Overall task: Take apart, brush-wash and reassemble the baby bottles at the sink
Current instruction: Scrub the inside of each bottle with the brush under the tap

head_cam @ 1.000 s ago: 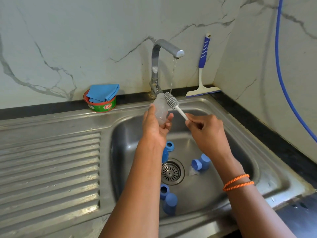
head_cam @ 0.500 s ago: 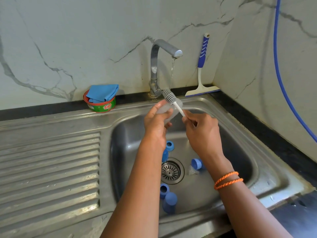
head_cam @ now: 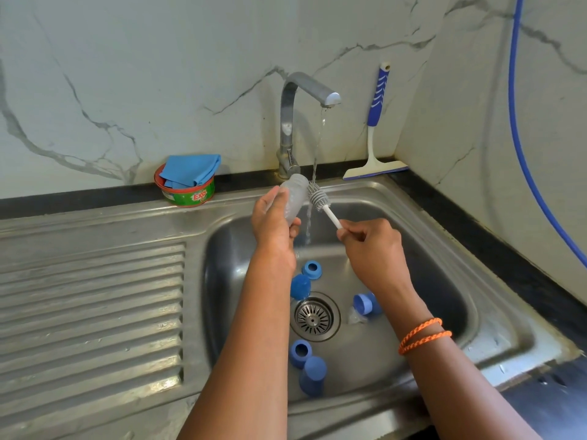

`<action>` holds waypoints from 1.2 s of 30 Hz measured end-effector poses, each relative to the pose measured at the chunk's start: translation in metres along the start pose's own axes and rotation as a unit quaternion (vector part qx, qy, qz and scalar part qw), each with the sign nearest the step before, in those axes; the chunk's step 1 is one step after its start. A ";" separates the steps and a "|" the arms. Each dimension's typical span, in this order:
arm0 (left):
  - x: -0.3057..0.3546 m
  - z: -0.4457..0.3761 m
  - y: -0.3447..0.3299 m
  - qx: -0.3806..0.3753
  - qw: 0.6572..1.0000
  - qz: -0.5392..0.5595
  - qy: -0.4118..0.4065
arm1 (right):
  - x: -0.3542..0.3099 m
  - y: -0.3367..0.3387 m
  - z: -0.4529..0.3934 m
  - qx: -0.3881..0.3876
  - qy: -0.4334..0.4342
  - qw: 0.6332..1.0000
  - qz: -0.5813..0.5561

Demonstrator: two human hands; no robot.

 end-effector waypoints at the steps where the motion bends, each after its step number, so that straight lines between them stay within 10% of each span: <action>1: 0.002 0.000 0.000 -0.010 1.000 -0.019 -0.012 | 0.002 -0.001 0.000 -0.002 -0.009 1.000 -0.011; 18: -0.020 0.013 -0.015 -0.144 0.975 -0.128 0.112 | 0.015 -0.008 -0.011 -0.034 -0.076 0.983 -0.161; 36: 0.001 0.023 -0.028 -0.087 0.994 -0.047 -0.051 | 0.025 -0.012 -0.012 -0.059 -0.132 0.969 -0.199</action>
Point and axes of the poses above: each hand's wrist, its own z-axis away from the middle knuckle, its own y-axis out of the back of the hand, x = y × z, the point moved 9 cm from there along -z, towards the middle knuckle, and after that the axes turned 3 degrees about z, right-handed, at the moved point
